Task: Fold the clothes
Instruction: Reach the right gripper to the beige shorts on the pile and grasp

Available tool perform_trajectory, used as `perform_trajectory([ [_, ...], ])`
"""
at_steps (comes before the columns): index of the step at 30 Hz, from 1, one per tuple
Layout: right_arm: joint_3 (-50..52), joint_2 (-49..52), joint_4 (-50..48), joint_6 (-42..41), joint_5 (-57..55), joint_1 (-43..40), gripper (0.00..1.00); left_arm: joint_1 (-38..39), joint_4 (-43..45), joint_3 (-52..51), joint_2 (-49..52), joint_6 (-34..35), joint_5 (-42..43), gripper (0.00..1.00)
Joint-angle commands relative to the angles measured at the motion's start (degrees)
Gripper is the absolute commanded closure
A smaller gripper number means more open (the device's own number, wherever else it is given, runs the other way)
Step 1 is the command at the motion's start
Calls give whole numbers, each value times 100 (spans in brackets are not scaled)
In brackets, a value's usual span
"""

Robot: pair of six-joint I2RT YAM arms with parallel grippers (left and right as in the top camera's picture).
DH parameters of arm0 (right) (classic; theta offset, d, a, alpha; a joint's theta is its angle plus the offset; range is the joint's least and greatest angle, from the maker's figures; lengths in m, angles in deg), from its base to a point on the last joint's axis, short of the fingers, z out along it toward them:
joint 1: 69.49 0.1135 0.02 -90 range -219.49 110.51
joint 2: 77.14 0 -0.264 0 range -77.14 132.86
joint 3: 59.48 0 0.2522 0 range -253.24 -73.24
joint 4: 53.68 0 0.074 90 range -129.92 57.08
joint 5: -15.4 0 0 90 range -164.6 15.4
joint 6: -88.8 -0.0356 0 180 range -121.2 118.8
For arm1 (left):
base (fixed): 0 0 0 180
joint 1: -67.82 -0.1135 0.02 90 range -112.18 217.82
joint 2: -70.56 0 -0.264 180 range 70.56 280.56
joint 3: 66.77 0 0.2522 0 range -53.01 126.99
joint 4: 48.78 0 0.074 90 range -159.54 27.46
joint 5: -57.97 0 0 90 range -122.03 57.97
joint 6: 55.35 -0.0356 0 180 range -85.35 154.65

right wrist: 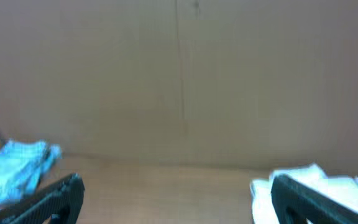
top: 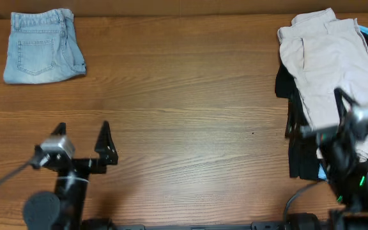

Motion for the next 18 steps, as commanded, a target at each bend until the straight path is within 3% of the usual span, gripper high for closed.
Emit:
perform_trajectory([
  [1, -1325, 1145, 872, 127, -160, 15, 0, 37, -448, 951, 826, -660, -90, 0],
  [6, -3139, 2973, 2527, 494, -184, 15, 0, 37, -1344, 1982, 2024, -925, -87, 0],
  [9, -3773, 3886, 3008, 680, -184, 15, 0, 37, -1784, 2312, 2643, -920, -83, 0],
  [14, -3827, 5021, 3101, 713, -704, -24, 0, 37, -1912, 2326, 3593, -957, -420, 0],
  [18, -3827, 5654, 3106, 702, -804, -280, 0, 37, -1932, 2328, 4382, -933, -195, 0],
])
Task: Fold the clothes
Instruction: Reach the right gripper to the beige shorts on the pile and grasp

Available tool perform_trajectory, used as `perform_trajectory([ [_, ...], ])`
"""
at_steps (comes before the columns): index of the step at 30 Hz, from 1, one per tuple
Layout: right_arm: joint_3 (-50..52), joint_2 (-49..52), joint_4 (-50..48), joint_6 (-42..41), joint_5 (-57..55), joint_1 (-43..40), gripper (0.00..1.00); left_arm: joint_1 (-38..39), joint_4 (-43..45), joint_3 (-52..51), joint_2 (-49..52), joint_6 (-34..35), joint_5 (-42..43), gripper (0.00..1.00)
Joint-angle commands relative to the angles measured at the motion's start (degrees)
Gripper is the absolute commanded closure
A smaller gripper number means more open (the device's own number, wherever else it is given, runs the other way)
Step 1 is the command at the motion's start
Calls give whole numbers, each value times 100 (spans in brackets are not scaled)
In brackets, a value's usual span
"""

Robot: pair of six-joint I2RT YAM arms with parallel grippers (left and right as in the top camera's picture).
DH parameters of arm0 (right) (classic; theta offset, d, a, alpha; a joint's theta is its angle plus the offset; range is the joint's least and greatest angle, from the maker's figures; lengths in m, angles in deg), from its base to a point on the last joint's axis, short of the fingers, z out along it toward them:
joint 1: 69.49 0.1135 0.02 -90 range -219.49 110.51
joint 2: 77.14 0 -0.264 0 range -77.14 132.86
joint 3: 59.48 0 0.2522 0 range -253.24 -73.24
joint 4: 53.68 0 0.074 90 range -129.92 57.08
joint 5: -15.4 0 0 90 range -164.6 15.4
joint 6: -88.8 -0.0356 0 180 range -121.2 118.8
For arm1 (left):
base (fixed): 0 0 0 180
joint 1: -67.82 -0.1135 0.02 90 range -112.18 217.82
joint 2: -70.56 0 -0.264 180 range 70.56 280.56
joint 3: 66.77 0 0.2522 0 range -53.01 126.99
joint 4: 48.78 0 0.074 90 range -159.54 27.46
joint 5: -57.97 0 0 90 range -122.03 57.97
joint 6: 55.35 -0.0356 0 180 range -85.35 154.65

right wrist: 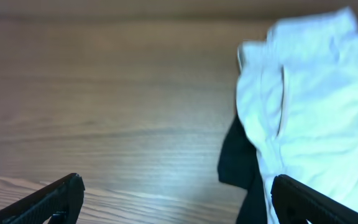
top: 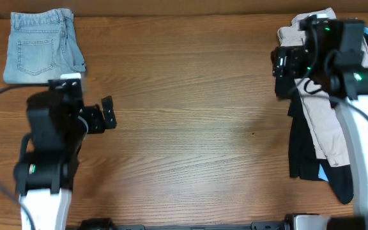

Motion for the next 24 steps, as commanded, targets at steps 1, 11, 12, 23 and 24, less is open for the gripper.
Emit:
perform_trajectory([
  [1, -122, 483, -4, 70, -444, -317, 0, 37, 63, 118, 693, -125, 173, 0],
  [11, -118, 2002, 0, 146, -920, -815, 20, 37, 483, 118, 1565, -122, 765, 0],
  [12, -118, 2133, -15, 164, -1034, -815, 21, 37, 511, 118, 1591, -122, 765, 0],
  [23, -103, 2848, -81, 155, -1733, -811, 38, 37, 581, 118, 1635, -125, 761, 0],
  [24, -72, 2852, -92, 155, -1725, -809, 40, 37, 581, 118, 1635, -125, 761, 0],
])
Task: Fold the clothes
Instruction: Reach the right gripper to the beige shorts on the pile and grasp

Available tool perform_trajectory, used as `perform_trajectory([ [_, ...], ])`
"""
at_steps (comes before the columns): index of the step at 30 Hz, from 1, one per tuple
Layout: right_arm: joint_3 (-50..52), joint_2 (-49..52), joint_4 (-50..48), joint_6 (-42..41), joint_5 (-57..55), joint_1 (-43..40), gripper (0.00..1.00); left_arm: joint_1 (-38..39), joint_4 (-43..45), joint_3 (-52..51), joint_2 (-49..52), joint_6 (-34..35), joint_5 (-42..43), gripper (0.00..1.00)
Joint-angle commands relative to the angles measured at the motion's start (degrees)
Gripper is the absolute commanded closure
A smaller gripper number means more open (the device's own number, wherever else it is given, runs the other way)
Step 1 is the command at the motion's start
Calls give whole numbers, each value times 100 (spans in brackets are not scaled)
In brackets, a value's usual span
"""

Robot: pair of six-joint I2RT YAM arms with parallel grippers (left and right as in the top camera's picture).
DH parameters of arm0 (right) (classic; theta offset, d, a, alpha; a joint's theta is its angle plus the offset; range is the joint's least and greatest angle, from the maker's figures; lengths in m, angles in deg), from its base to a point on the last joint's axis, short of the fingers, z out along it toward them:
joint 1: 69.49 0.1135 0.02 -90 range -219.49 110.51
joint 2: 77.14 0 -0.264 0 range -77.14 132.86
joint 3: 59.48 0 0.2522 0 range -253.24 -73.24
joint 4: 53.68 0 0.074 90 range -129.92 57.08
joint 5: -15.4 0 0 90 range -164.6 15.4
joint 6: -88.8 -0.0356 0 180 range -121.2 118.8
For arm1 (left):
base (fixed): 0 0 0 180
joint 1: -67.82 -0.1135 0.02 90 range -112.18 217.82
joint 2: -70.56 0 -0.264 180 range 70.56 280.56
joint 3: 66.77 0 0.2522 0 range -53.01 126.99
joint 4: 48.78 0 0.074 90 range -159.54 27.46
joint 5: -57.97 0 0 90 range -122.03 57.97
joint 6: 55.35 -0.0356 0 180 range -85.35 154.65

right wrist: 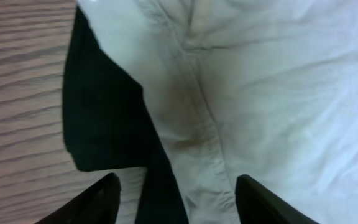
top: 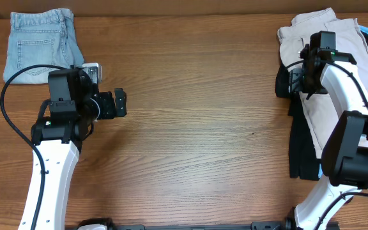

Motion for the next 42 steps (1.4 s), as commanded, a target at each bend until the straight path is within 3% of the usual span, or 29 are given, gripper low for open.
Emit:
perform_trajectory([
  [1, -11, 76, -96, 9, -190, 24, 42, 37, 44, 118, 28, -122, 90, 0],
  [9, 474, 76, -546, -39, -210, 35, 43, 37, 44, 118, 31, -122, 90, 0],
  [16, 748, 76, -866, -127, -343, 31, 53, 37, 44, 118, 31, -122, 87, 0],
  [24, 748, 76, -914, -144, -352, 31, 69, 37, 94, 118, 31, -127, 44, 0],
  [31, 748, 76, -938, -144, -352, 31, 96, 37, 170, 118, 31, -125, 46, 0],
  [42, 343, -42, -492, -273, -328, 92, 96, 37, 306, 118, 31, -125, 44, 0],
])
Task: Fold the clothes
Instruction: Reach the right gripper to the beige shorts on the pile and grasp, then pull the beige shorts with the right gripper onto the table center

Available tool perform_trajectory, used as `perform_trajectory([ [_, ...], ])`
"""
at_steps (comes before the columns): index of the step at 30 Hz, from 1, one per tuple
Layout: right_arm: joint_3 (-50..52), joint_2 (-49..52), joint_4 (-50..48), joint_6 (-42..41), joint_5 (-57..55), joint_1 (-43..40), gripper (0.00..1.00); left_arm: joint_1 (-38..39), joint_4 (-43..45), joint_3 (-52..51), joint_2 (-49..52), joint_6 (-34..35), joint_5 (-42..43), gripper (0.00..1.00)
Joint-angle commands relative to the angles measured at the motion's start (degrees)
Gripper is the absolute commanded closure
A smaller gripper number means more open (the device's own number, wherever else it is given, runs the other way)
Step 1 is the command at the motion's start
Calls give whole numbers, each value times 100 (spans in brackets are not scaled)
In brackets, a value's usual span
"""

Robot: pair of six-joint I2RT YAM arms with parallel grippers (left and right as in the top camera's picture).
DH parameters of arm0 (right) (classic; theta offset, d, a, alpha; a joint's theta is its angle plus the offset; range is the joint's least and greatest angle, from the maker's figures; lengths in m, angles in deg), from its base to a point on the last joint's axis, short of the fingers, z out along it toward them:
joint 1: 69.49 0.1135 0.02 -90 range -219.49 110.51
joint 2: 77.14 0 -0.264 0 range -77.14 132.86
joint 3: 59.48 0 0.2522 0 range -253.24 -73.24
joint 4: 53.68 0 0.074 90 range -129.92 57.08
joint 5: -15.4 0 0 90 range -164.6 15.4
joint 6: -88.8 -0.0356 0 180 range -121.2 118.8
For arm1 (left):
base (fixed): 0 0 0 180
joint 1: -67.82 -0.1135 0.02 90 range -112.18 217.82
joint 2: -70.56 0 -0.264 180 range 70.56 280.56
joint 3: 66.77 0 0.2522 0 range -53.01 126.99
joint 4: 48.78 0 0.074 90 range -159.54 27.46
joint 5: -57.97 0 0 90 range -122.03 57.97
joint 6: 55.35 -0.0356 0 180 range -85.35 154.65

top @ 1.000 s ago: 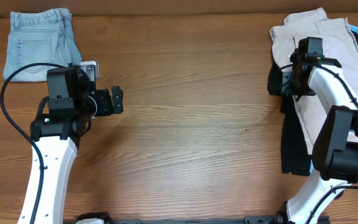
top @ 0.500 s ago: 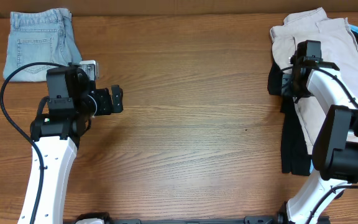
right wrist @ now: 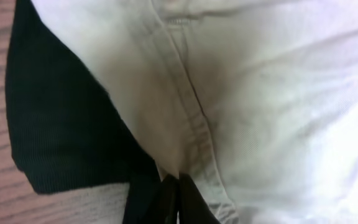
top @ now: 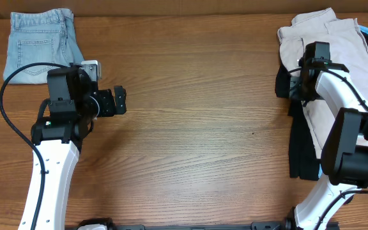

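Beige trousers point(top: 337, 70) lie on top of a pile of clothes at the table's right edge, over a black garment point(top: 302, 150). My right gripper point(top: 298, 84) is down at the left edge of the trousers. In the right wrist view this gripper point(right wrist: 178, 198) is shut, its fingertips pinching the seam of the beige trousers point(right wrist: 260, 106) just where they overlap the black garment point(right wrist: 61, 124). Folded light-blue jeans point(top: 42, 46) rest at the far left corner. My left gripper point(top: 112, 103) hovers open over bare wood, to the right of and below the jeans.
A scrap of light-blue cloth peeks out under the pile at the right edge. The wooden table point(top: 197, 128) stretches between the two arms. The right arm's white links point(top: 353, 112) lie across the pile.
My right gripper was open over the seam of the beige trousers and is now shut on it, a little lower on the pile's left edge. The left arm has not moved.
Both arms began low near the table's front edge, grippers open. Then the left arm was up beside the jeans and the right above the pile's top. The right gripper then sat open on the beige trousers' left edge, and now it pinches the seam.
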Motion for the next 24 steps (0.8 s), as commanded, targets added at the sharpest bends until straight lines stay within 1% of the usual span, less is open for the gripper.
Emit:
perform_trajectory([
  [1, -457, -151, 304, -85, -15, 120, 96, 37, 94, 118, 31, -125, 48, 0],
  [7, -1845, -529, 1832, -66, 647, 680, 96, 37, 350, 118, 28, -114, 50, 0],
  [10, -2481, -553, 2577, -66, 907, 1200, 96, 35, 437, 120, 28, -76, 50, 0],
  [13, -2796, -553, 3012, -68, 1296, 1880, 96, 24, 472, 125, 28, -79, 48, 0],
  [18, -2817, -520, 3014, -186, 2127, 3279, 96, -173, 472, 125, 28, -79, 46, 0],
  [22, -2817, -448, 2756, -391, 2286, 4555, 96, -507, 474, 125, 28, -79, 46, 0],
  [23, -2817, -442, 2695, -391, 2282, 4848, 93, -595, 474, 125, 28, -81, 48, 0],
  [24, -2817, -435, 2621, -391, 2282, 5156, 86, -686, 472, 125, 28, -85, 46, 0],
])
